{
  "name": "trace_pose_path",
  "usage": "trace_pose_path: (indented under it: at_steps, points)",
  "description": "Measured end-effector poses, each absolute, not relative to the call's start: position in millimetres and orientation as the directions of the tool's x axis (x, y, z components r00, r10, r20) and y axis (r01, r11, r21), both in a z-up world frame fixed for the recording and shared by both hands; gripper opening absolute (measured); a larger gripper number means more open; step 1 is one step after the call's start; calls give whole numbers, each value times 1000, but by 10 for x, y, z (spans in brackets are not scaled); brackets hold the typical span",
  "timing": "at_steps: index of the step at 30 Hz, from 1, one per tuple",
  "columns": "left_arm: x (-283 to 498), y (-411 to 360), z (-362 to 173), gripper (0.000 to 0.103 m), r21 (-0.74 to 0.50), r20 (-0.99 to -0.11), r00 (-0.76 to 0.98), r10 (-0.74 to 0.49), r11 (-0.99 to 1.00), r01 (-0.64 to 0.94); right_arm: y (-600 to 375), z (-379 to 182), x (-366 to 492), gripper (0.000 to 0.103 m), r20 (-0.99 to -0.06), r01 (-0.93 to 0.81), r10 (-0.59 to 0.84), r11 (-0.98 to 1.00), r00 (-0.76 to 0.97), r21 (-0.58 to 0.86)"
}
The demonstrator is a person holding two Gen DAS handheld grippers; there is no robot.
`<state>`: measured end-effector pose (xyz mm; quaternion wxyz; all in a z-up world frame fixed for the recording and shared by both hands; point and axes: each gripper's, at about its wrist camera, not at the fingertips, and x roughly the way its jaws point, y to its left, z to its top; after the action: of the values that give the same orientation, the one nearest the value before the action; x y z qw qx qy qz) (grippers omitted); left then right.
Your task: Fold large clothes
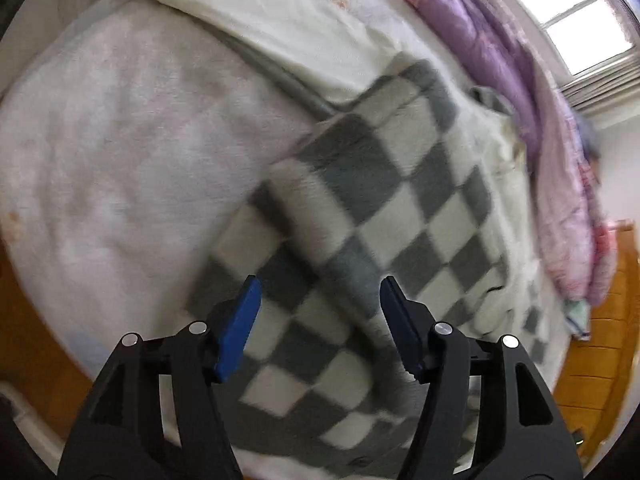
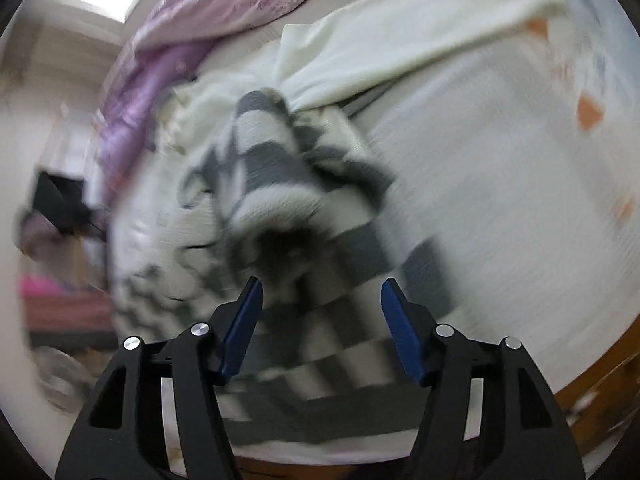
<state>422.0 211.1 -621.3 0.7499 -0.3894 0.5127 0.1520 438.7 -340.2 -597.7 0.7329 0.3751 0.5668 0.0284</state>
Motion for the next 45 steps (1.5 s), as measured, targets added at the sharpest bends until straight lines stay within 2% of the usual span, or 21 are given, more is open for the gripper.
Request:
trace_pose_path:
  at_steps: [1,4,6,8,9,10,11,14,19,24,29,32,34,36,37,38,39,40,43,45]
  points:
    - [4272,2098,-6205,63,-442,-879,442,-177,648,-620,-3347,-5990,4390,62,-779,387,502,679,376,624]
    - [4499,2068,-6200,74,-453,-866,467,-178,674,-584,-3140,-5997,4465,65,-739,387,521,633,428,671]
    - [4657,2035,-6277,75,-446,-870,457,-185,689,-571,-3040,-6016,4546,66,-724,383,520,619,454,685]
    - [4770,2033,-6376,72,-418,-885,433,-174,706,-571,-2964,-6095,4627,66,-757,402,458,652,466,643]
    - [4802,2032,-6427,69,-407,-891,421,-170,710,-574,-2960,-6159,4663,61,-757,408,454,649,470,643]
    - [4822,2037,-6482,43,-390,-899,407,-163,722,-572,-2954,-6223,4691,29,-761,422,444,644,473,638]
    - [4836,2046,-6532,10,-354,-915,376,-146,738,-575,-2966,-6268,4707,15,-770,438,435,642,468,629]
    - [4748,2146,-6525,7,-384,-905,385,-182,738,-555,-3047,-6152,4613,12,-767,442,409,642,494,627]
    - [4365,2168,-6109,7,-373,-900,397,-181,790,-487,-3080,-5765,4307,11,-786,400,379,703,489,588]
    - [3852,2082,-6084,7,-364,-918,333,-216,791,-491,-3179,-5704,3916,11,-843,428,335,746,420,510]
    - [3573,1915,-6551,7,-317,-947,230,-226,783,-534,-3241,-6222,3756,12,-920,456,239,812,311,365]
    - [3531,1866,-6819,7,-288,-957,202,-210,785,-548,-3166,-6588,3822,15,-955,410,154,877,253,251]
    - [3570,1858,-6907,8,-305,-952,207,-226,771,-559,-3163,-6699,3876,22,-956,427,169,866,239,260]
    - [3569,1893,-6871,14,-349,-936,244,-253,746,-567,-3207,-6605,3880,29,-945,455,201,837,260,303]
    - [3539,1932,-6840,20,-374,-926,266,-267,732,-569,-3220,-6559,3862,39,-943,459,211,832,258,312]
    - [3502,1958,-6808,32,-396,-917,284,-280,721,-569,-3220,-6459,3822,45,-945,465,207,831,255,307]
    - [3457,1979,-6783,39,-403,-914,292,-281,717,-569,-3211,-6361,3776,52,-948,463,195,836,252,295]
    - [3401,2006,-6738,46,-400,-914,306,-266,715,-574,-3203,-6255,3736,52,-951,457,182,844,249,281]
    - [3221,2109,-6721,46,-437,-897,346,-276,673,-596,-3107,-5978,3650,54,-961,420,138,877,241,231]
    - [3125,2152,-6816,46,-458,-888,347,-300,625,-631,-2908,-5769,3733,54,-941,350,138,904,308,247]
